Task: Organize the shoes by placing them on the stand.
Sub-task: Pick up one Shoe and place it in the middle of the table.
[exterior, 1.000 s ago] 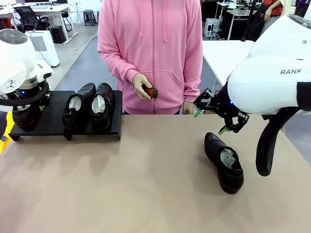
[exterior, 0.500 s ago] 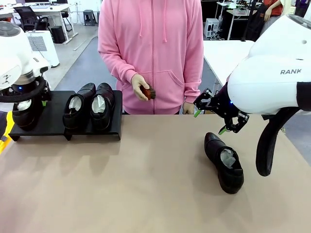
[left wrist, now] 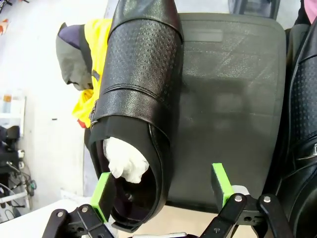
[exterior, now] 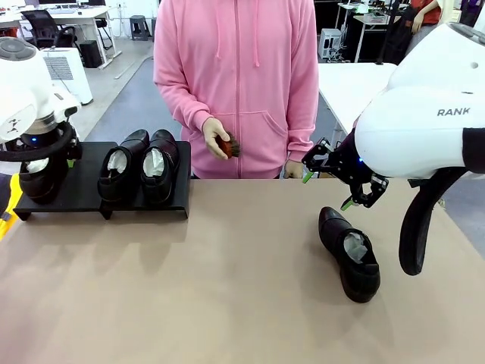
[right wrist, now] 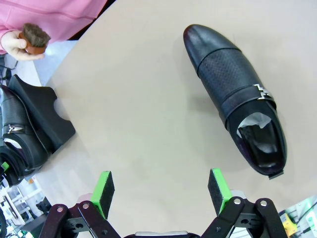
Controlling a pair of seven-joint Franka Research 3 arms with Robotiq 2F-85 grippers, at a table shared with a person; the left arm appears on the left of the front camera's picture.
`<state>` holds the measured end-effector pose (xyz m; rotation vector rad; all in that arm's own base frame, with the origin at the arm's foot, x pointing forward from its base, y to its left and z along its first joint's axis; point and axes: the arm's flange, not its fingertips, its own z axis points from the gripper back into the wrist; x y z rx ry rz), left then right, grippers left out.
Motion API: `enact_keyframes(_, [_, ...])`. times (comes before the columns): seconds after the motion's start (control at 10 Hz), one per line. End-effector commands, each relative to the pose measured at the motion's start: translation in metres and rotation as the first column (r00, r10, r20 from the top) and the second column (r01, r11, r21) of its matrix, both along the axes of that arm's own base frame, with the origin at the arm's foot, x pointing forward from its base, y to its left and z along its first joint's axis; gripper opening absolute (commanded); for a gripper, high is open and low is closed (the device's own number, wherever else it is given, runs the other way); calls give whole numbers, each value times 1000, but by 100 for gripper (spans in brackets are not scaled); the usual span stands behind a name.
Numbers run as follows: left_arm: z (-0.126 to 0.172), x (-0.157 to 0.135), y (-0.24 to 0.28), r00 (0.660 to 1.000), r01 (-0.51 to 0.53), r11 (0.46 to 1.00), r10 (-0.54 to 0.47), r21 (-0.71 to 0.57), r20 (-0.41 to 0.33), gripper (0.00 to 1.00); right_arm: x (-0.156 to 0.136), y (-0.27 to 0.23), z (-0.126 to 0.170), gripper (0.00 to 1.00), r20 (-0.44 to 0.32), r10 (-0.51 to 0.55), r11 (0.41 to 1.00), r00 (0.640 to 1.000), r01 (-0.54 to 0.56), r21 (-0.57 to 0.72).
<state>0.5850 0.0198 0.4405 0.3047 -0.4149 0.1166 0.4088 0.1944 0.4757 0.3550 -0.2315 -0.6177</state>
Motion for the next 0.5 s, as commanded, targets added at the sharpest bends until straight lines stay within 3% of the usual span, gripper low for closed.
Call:
enact_keyframes(0.0, [3, 1, 0, 1000, 3, 1000, -4, 8, 6, 99, 3, -1, 2, 100, 8, 20, 1000, 1000, -20, 8])
enact_keyframes(0.1, [0, 0, 0, 1000, 0, 1000, 0, 0, 0, 99, 3, -1, 2, 100, 8, 20, 1000, 1000, -20, 8])
enact_keyframes(0.4, [56, -53, -30, 986, 127, 990, -120, -59, 114, 99, 3, -1, 2, 100, 8, 20, 1000, 1000, -20, 8])
